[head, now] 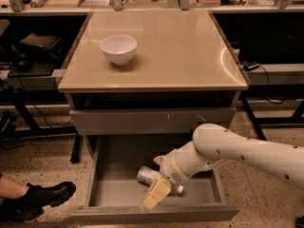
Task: Pick blue plastic bottle from middle drawer and place on counter
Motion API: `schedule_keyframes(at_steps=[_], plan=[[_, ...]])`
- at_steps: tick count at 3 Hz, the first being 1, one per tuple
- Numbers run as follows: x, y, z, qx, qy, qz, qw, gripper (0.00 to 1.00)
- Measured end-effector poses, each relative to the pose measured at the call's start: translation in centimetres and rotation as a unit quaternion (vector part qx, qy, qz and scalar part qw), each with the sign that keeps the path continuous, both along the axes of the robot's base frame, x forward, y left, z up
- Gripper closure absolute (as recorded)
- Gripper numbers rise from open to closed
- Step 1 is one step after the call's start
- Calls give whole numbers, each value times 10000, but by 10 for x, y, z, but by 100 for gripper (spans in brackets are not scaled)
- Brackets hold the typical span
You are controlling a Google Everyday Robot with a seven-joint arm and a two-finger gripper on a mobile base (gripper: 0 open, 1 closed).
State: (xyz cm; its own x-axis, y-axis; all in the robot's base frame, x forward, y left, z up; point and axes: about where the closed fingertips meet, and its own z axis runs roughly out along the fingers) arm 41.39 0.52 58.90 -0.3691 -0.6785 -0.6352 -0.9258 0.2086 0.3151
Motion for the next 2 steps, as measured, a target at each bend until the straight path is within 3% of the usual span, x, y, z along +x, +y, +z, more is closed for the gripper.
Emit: schedule_keyframes(at_steps=[1, 2], plan=[[13, -24, -43, -516, 171, -924, 9942, 0], [38, -45, -71, -843, 152, -1866, 9787, 0]])
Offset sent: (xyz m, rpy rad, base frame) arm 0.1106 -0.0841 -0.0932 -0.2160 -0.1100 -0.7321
